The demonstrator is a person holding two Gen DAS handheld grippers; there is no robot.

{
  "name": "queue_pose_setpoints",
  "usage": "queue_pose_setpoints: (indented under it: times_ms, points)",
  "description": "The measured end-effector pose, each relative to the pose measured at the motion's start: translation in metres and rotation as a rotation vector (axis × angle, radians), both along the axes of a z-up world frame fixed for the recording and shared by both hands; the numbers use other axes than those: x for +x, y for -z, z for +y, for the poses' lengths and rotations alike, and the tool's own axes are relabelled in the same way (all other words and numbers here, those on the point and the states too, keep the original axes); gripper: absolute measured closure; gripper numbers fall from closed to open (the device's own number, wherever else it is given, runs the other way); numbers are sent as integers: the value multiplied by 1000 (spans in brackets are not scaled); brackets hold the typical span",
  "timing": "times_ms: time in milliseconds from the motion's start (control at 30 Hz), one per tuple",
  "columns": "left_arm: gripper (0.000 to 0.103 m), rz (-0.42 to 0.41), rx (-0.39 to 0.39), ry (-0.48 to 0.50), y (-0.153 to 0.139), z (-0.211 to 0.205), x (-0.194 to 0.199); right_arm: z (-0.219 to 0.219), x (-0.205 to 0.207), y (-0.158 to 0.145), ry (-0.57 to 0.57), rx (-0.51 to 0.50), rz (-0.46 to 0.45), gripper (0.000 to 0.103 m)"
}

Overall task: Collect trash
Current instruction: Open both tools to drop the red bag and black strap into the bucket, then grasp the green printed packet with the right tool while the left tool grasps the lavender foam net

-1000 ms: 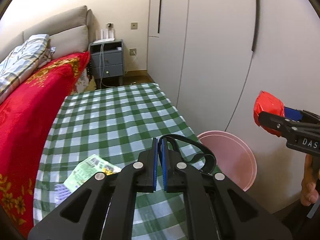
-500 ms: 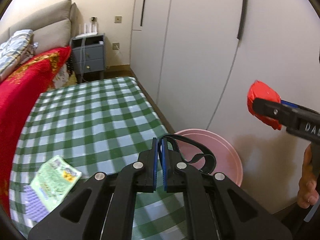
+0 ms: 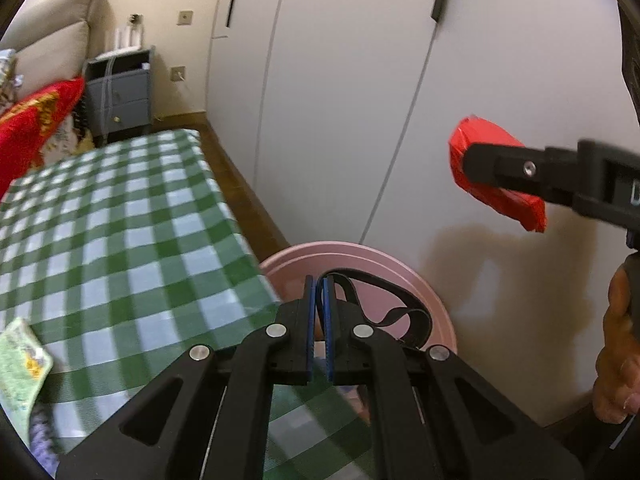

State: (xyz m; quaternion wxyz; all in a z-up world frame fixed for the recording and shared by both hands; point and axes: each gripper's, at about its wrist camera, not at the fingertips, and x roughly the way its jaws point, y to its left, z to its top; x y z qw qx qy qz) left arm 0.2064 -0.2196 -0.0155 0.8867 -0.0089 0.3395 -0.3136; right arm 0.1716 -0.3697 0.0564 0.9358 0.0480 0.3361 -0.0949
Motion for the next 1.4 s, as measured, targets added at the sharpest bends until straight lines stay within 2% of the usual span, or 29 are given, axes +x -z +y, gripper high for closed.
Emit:
queue_pose_setpoints:
  times_ms: [200,233,300,567,800,1000,1067,1133,1267,1400]
  points:
    - [98,34,-26,66,12,-20,4,-12,6,6,20,33,8,24]
    - [95,48,-33,81,14,-23,4,-13,6,6,23,38,3,23]
    - [72,66,-30,90,19,-25,4,-14,8,8,35,22,5,18]
    - [71,45,-11,21,14,7,-7,-9,9,5,18,48,-21,18]
    - [71,-24,-4,-132,-4,63,-31,23,2,-8,-87,52,-89,21]
    - [71,-73,31,-279,-12,115,-58,65,2,-14,-206,76,-131,38]
    - [71,-75,39,-324,-10,131,-61,77,5,-13,-239,105,-138,46]
    - [71,-67,39,-393,-8,148,-66,90,10,-9,-268,129,-130,50]
    - [71,-63,47,-517,-2,179,-76,120,16,-1,-335,148,-124,51]
    - [71,-21,64,-636,6,206,-86,153,27,8,-410,169,-126,53]
